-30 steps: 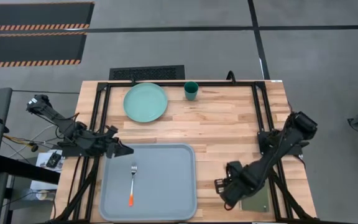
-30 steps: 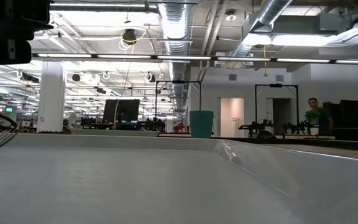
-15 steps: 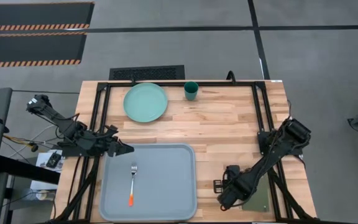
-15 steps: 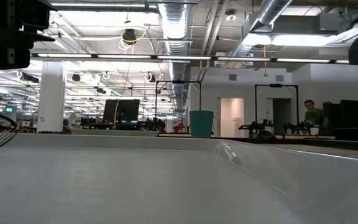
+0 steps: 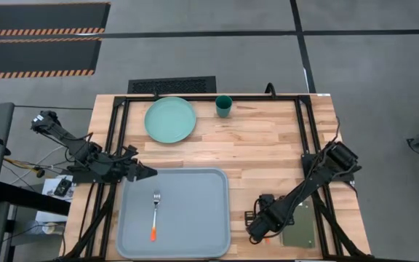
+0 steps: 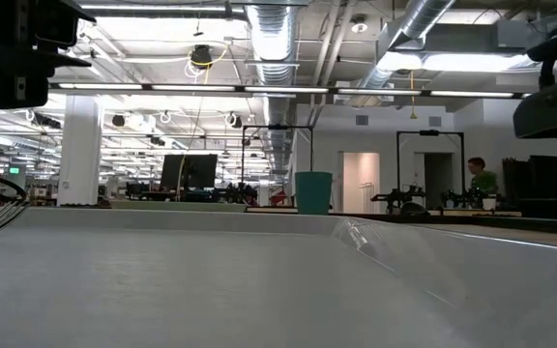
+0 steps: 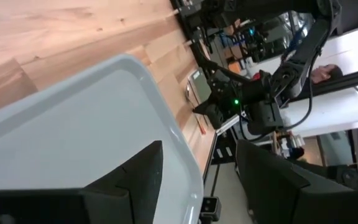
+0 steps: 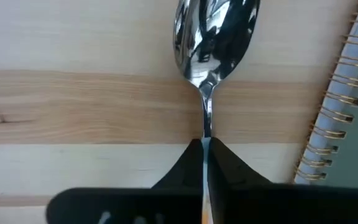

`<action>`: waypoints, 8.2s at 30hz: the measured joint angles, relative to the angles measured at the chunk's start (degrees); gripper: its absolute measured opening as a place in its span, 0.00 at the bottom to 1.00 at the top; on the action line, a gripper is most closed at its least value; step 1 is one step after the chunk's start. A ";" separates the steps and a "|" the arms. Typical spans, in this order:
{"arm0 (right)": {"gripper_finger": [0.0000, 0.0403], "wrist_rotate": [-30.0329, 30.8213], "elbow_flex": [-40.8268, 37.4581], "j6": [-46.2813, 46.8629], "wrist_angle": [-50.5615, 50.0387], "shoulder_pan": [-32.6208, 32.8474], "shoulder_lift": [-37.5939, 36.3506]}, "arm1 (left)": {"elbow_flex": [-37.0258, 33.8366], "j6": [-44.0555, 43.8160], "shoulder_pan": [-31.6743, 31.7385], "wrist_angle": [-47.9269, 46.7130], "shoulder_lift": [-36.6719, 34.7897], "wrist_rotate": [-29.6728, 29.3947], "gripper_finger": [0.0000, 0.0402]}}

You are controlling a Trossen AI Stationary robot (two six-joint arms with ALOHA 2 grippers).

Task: Pick and place plate/cup/fork/spoon on tray
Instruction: Put the orange spoon on the gray tray to the left of the orange fork

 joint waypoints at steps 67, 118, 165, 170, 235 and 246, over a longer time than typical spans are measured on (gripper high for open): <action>0.03 20.43 17.20 -76.25 -11.94 -19.15 -6.14 | 30.46 -6.67 33.10 42.68 71.28 45.21 0.37; 0.05 20.51 17.22 -79.06 -11.38 -20.78 -6.25 | 30.27 -0.72 34.99 38.95 71.27 46.03 0.02; 0.62 21.96 15.13 -59.35 -13.04 -3.67 -17.75 | 29.56 36.34 12.45 -37.79 35.40 41.84 0.00; 0.62 21.79 15.11 -59.81 -12.12 -3.97 -17.64 | 25.49 30.06 1.23 -37.99 35.54 42.63 0.00; 0.62 21.88 15.08 -61.49 -11.80 -5.90 -17.53 | 8.69 40.36 7.32 -26.74 37.40 35.33 0.00; 0.62 21.88 15.08 -62.15 -11.77 -6.66 -17.53 | 8.70 40.15 6.67 -26.53 37.40 36.03 0.01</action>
